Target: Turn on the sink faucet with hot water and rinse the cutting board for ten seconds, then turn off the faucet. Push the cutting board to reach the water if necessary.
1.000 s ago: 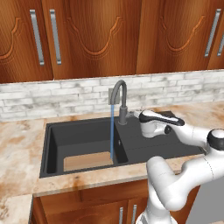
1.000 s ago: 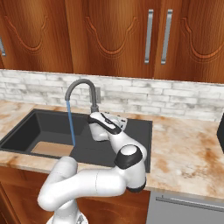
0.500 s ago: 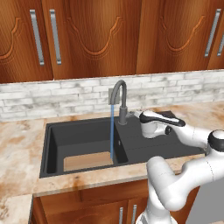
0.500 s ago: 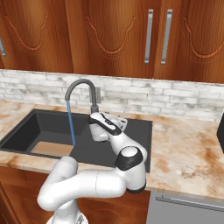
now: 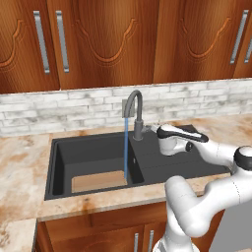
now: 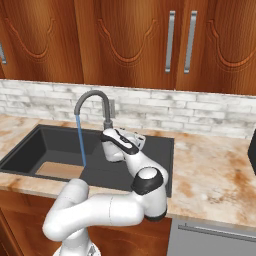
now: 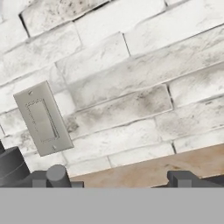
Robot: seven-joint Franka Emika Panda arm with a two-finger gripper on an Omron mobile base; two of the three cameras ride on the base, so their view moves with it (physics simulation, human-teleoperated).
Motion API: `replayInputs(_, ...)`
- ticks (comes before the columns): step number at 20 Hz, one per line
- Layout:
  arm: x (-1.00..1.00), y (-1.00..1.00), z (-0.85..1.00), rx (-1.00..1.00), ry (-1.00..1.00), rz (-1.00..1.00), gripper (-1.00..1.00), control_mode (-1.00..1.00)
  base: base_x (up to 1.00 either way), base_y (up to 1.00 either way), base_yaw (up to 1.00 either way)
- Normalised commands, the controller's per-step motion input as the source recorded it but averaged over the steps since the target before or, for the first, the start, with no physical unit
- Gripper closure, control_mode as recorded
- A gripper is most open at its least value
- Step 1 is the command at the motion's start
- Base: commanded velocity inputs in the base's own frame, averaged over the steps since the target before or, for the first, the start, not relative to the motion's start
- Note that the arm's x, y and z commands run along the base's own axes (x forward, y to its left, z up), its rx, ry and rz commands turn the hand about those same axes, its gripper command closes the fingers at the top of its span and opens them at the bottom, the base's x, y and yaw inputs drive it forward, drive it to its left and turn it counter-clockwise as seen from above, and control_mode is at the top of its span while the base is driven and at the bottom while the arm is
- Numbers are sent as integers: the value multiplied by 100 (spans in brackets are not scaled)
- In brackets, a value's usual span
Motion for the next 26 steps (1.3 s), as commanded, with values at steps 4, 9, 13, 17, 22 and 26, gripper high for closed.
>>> replayInputs(4,0,0,18,0,0,0,-100,-100,0,0,0)
replayInputs(9,0,-1,38,0,1,0,-100,-100,0,0,0)
replayInputs(13,0,-2,35,0,1,0,-100,-100,0,0,0)
replayInputs(17,0,-8,36,0,0,0,-100,-100,0,0,0)
replayInputs(22,-6,-24,24,0,0,0,-100,-100,0,0,0)
replayInputs(26,-16,-29,21,0,0,0,-100,-100,0,0,0)
